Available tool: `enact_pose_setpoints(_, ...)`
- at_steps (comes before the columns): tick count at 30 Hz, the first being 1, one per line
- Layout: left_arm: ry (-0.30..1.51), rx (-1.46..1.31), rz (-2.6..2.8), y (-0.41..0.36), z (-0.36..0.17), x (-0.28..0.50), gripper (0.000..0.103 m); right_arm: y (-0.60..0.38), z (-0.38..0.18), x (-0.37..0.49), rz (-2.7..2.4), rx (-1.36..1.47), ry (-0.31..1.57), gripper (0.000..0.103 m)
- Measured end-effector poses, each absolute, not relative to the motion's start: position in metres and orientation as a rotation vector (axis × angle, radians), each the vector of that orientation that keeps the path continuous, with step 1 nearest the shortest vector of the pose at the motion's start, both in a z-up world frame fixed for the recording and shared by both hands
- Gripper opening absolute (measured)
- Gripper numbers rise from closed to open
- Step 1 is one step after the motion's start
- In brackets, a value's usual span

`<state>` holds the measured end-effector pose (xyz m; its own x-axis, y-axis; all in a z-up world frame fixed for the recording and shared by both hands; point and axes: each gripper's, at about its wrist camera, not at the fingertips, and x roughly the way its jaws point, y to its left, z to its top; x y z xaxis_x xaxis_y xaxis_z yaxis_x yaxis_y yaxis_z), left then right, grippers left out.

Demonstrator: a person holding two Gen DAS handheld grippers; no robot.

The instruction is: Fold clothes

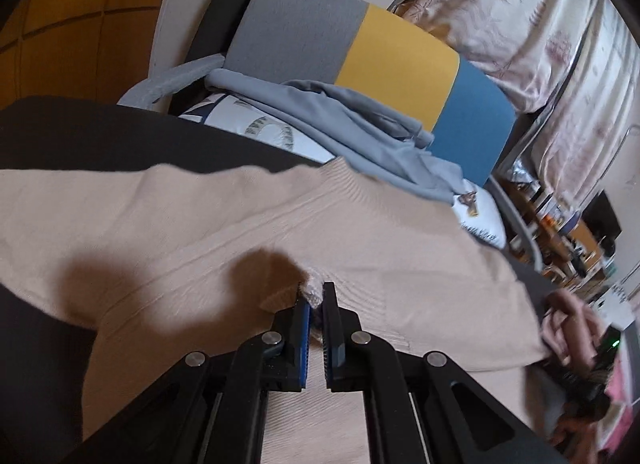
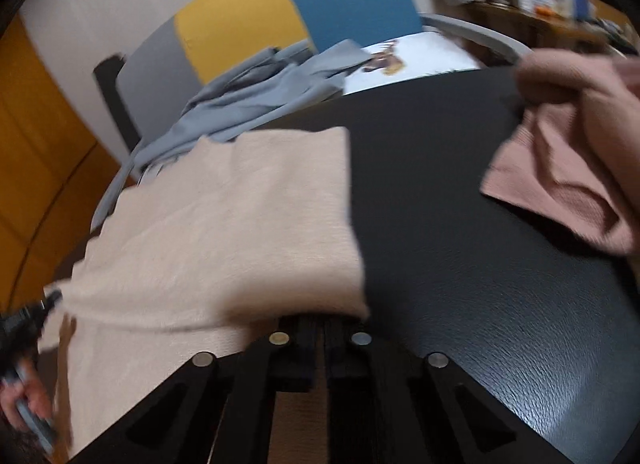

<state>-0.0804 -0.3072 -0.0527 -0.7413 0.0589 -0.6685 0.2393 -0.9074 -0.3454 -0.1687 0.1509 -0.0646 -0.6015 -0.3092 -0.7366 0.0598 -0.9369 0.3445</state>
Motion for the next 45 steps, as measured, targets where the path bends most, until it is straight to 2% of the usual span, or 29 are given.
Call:
enact_pose_setpoints(3, 0.650, 1.113, -2.745, -0.308, -0.070, -0.076, 0.004, 0.159, -0.065, -0.166, -2.577, 1.271, -0.489, 0.000)
enact_pose_setpoints(5, 0.725, 1.137, -2.742, -0.314, -0.078, -0.074, 0.006, 0.162, -0.061, -0.160, -2.517, 1.269, -0.502, 0.000)
enact_pose_setpoints(12, 0.921, 1.113, -2.753, -0.330, -0.089, -0.070, 0.007, 0.161, -0.016, -0.140, -2.594, 1.121, -0.352, 0.001)
enact_pose_setpoints(16, 0.868, 1.113, -2.747, -0.326, -0.085, -0.071, 0.007, 0.121, -0.025, -0.173, -2.541, 1.184, -0.285, 0.001)
enact_pose_setpoints(20, 0.838, 1.122, -2.720, -0.329, -0.082, -0.069, 0.007, 0.089, -0.060, -0.195, -2.543, 1.332, -0.252, 0.000)
enact_pose_setpoints(25, 0.822, 1.117, -2.669, -0.346, -0.077, -0.061, 0.005, 0.077, -0.062, -0.186, -2.648, 1.250, -0.164, 0.000)
enact_pose_setpoints(30, 0.835, 1.059, -2.614, -0.358, -0.071, -0.047, 0.001, 0.079, -0.062, -0.186, -2.647, 1.243, -0.178, 0.000)
enact_pose_setpoints(32, 0.829, 1.040, -2.683, -0.343, -0.063, -0.048, 0.002, 0.080, -0.063, -0.185, -2.651, 1.241, -0.173, 0.001)
enact_pose_setpoints(36, 0.703, 1.105, -2.837, -0.289, -0.049, -0.074, 0.005, 0.078, -0.062, -0.184, -2.661, 1.240, -0.153, 0.001)
enact_pose_setpoints(41, 0.551, 1.257, -2.835, -0.259, -0.064, -0.121, 0.005, 0.078, -0.062, -0.184, -2.657, 1.239, -0.162, 0.000)
enact_pose_setpoints(45, 0.648, 1.224, -2.766, -0.286, -0.077, -0.121, 0.005, 0.078, -0.062, -0.184, -2.655, 1.238, -0.168, 0.000)
